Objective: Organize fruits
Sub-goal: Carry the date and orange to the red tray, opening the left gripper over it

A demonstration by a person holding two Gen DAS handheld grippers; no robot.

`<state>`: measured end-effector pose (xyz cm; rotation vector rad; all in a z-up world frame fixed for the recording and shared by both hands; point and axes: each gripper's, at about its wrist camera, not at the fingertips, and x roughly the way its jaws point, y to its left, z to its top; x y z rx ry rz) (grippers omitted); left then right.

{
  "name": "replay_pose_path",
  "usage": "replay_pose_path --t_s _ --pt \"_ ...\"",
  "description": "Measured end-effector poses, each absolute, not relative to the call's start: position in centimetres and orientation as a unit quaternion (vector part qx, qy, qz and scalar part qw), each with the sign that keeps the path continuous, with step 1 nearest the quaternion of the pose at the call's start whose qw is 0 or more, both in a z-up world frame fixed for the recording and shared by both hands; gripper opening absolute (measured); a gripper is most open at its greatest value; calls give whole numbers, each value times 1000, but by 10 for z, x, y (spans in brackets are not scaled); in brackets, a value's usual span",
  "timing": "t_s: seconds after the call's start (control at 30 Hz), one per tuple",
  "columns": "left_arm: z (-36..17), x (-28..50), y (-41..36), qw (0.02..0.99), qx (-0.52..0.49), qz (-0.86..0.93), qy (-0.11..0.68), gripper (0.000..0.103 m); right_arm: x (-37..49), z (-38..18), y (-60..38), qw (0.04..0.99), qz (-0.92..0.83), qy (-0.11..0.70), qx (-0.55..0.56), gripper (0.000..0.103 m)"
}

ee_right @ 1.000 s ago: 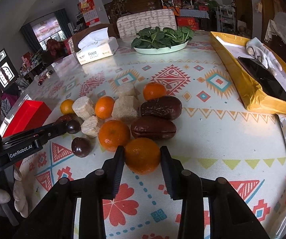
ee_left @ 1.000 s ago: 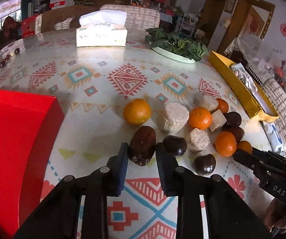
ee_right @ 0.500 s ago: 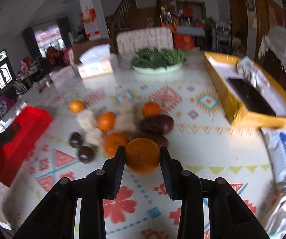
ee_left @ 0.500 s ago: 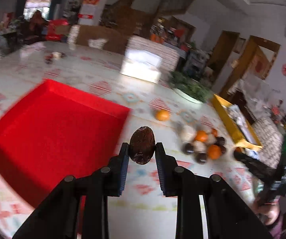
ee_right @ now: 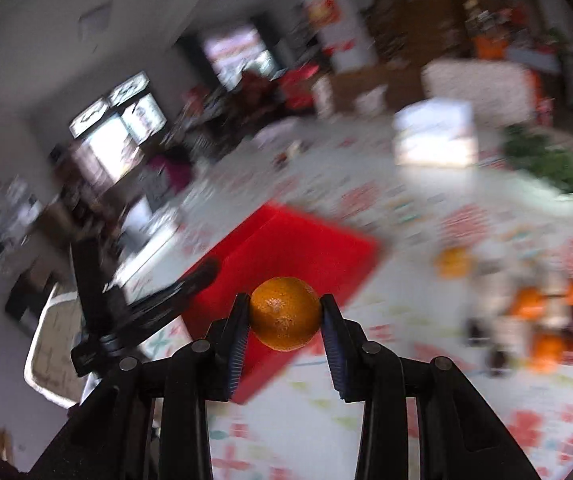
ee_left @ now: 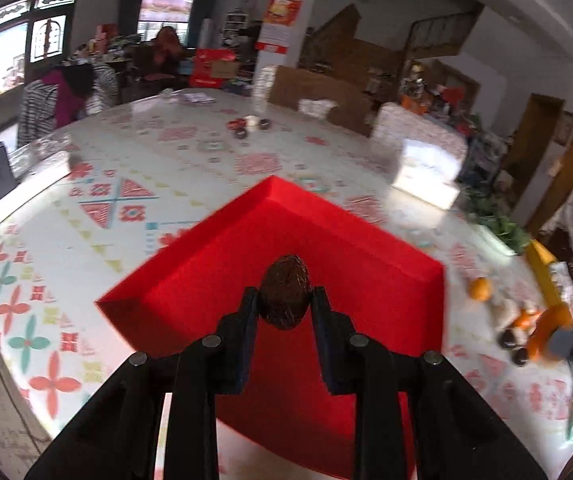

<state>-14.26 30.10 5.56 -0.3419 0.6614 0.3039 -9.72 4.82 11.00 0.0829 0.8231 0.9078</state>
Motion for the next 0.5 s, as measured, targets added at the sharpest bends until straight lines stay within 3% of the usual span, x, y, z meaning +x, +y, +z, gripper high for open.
replay_pose_path --t_s 0.23,0.43,0.5 --pt "33 -142 334 904 -189 162 348 26 -95 40 150 774 443 452 -29 38" --pt "30 -146 346 902 -211 150 344 26 -96 24 187 779 433 447 -78 39" --pt "32 -150 347 902 -221 147 341 33 -98 23 191 783 429 441 -88 40"
